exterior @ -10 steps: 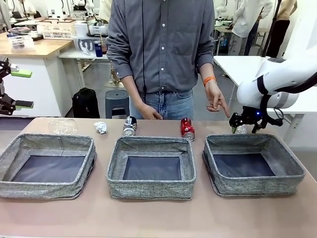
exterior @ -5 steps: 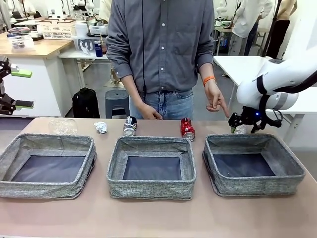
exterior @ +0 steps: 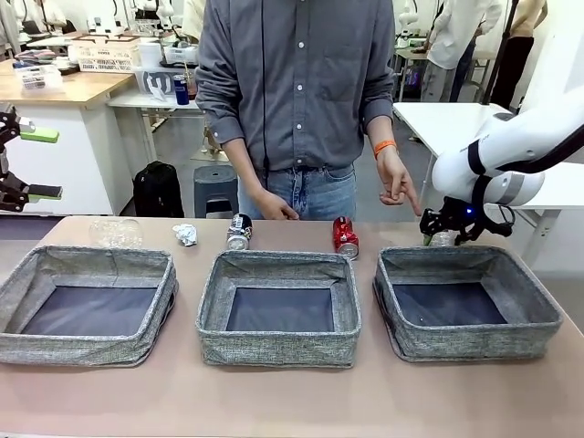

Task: Sort the waste into the appropriate baskets.
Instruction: Pick up the waste item pointed out by the person.

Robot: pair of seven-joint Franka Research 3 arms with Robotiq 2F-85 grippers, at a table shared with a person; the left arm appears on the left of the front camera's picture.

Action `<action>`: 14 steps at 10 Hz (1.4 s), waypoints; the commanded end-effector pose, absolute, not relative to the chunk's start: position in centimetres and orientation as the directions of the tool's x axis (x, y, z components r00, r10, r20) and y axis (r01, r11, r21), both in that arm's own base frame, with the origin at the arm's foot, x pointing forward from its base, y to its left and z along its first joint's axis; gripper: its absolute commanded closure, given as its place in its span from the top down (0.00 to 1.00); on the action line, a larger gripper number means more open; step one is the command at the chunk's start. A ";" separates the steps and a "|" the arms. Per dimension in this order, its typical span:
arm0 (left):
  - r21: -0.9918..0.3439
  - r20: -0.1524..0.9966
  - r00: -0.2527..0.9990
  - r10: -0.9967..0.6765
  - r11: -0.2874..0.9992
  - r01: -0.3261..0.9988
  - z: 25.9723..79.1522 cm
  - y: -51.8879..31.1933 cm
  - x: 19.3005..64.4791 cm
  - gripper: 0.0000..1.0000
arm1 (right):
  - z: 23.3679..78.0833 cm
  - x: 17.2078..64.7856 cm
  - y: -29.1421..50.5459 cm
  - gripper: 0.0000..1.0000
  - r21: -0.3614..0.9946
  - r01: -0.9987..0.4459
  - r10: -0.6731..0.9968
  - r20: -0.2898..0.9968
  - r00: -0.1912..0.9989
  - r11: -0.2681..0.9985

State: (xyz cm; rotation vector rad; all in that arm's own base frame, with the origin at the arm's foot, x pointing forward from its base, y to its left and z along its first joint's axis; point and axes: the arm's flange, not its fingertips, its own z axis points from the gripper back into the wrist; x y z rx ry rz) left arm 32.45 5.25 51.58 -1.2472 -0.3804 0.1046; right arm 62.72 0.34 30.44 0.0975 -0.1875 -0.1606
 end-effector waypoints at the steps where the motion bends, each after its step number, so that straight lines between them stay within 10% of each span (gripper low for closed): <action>1: -0.939 0.244 0.928 0.280 0.306 0.155 51.7 5.1 32.5 1.00 | 30.5 62.9 0.4 0.00 0.115 0.138 -0.159 0.204 0.966 0.984; 7: -0.939 0.244 0.928 0.280 0.306 0.155 51.7 5.1 32.5 1.00 | 30.9 63.2 0.1 0.00 0.097 0.144 -0.163 0.232 0.959 0.985; 11: -0.939 0.244 0.928 0.280 0.306 0.155 51.7 5.1 32.5 1.00 | 39.0 63.6 -1.0 0.00 0.095 0.043 -0.078 0.407 0.910 0.995; 14: -0.939 0.244 0.928 0.280 0.306 0.155 51.7 5.1 32.5 1.00 | 46.7 59.7 0.7 0.00 0.061 -0.024 0.005 0.296 0.955 0.998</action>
